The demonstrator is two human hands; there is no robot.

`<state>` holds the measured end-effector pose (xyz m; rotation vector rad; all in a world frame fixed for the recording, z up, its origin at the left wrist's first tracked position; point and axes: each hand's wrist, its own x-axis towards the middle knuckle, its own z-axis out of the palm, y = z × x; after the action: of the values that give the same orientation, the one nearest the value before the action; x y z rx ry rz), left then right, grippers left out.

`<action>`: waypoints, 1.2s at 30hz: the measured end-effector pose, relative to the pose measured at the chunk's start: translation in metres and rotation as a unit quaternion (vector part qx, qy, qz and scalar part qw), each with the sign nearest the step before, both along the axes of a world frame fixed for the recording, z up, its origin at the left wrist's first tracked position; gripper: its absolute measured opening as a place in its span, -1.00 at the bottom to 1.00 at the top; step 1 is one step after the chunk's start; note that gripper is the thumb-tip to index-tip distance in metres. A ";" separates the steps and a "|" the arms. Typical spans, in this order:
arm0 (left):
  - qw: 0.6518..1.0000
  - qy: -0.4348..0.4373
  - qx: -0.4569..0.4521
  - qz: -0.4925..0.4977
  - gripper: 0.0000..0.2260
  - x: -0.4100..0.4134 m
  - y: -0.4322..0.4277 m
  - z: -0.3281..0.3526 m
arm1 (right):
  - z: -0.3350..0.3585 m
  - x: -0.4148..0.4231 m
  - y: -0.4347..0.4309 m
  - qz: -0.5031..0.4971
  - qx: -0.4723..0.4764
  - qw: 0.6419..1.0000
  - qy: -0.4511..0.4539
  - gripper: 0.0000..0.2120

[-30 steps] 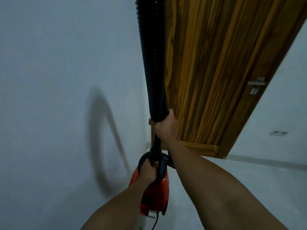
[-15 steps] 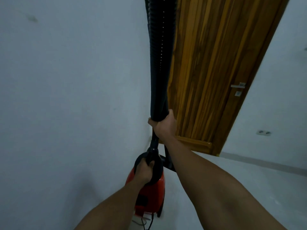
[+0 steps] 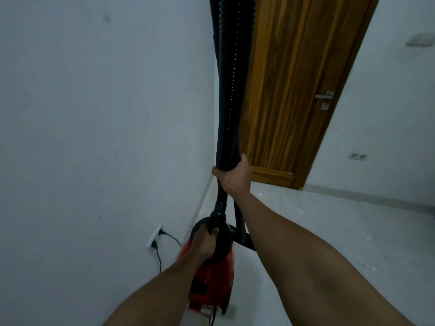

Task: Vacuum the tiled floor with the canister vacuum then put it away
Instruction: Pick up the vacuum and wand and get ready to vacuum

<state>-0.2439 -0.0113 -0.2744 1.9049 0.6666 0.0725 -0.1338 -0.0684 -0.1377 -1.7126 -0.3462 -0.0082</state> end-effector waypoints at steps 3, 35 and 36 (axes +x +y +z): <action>1.000 0.004 0.016 -0.007 -0.71 -0.058 -0.023 -0.012 | -0.013 -0.063 -0.025 0.000 0.004 1.000 0.009 -0.46; 0.979 0.205 -0.004 0.008 -0.76 -0.507 -0.159 -0.168 | -0.207 -0.459 -0.175 0.068 -0.114 0.973 0.189 -0.49; 0.980 0.199 -0.003 0.008 -0.74 -0.508 -0.160 -0.170 | -0.208 -0.458 -0.176 0.068 -0.113 0.973 0.191 -0.49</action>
<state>-0.7520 -0.1708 -0.4441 1.9241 0.9474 -0.3083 -0.5922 -0.2440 -0.3461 -1.8636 -0.1802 0.4704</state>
